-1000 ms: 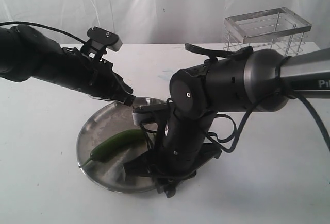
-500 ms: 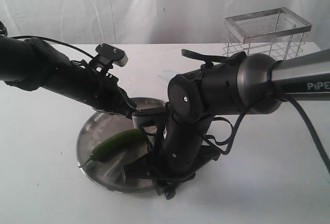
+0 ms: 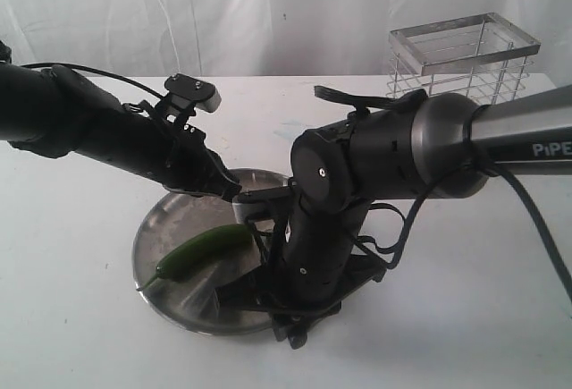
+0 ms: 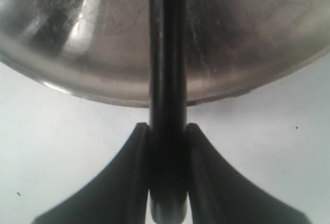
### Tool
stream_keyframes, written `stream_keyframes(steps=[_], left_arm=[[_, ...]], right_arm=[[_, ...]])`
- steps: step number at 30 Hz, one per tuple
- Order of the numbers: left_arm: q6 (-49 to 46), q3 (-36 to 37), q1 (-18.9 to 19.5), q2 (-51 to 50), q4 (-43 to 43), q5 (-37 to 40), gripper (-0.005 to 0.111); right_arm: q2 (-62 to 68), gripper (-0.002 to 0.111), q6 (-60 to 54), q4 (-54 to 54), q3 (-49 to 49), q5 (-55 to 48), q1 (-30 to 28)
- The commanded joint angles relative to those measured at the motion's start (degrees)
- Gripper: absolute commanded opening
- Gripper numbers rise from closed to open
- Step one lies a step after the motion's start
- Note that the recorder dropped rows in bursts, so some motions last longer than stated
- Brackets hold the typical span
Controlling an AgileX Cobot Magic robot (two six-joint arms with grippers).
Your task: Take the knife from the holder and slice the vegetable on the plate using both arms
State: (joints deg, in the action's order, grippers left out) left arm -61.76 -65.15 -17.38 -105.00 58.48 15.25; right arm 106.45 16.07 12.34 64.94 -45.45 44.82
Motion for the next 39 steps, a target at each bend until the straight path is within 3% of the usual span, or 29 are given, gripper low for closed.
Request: stream_keyframes(steps=[1, 15, 23, 39], left_arm=[[-0.1, -0.2, 0.1, 0.3, 1.1, 0.8, 0.000], [-0.3, -0.2, 0.1, 0.3, 1.3, 1.0, 0.000], [-14.8, -0.3, 0.1, 0.3, 13.8, 4.9, 0.000], [-15.0, -0.3, 0.1, 0.3, 17.6, 0.9, 0.000]], right_arm=[[0.0, 0.000, -2.1, 1.2, -0.1, -0.3, 0.1], [0.0, 0.000, -2.1, 1.2, -0.2, -0.6, 0.1], [0.0, 0.000, -4.2, 3.1, -0.2, -1.0, 0.1], [0.0, 0.000, -2.4, 3.1, -0.2, 0.8, 0.1]])
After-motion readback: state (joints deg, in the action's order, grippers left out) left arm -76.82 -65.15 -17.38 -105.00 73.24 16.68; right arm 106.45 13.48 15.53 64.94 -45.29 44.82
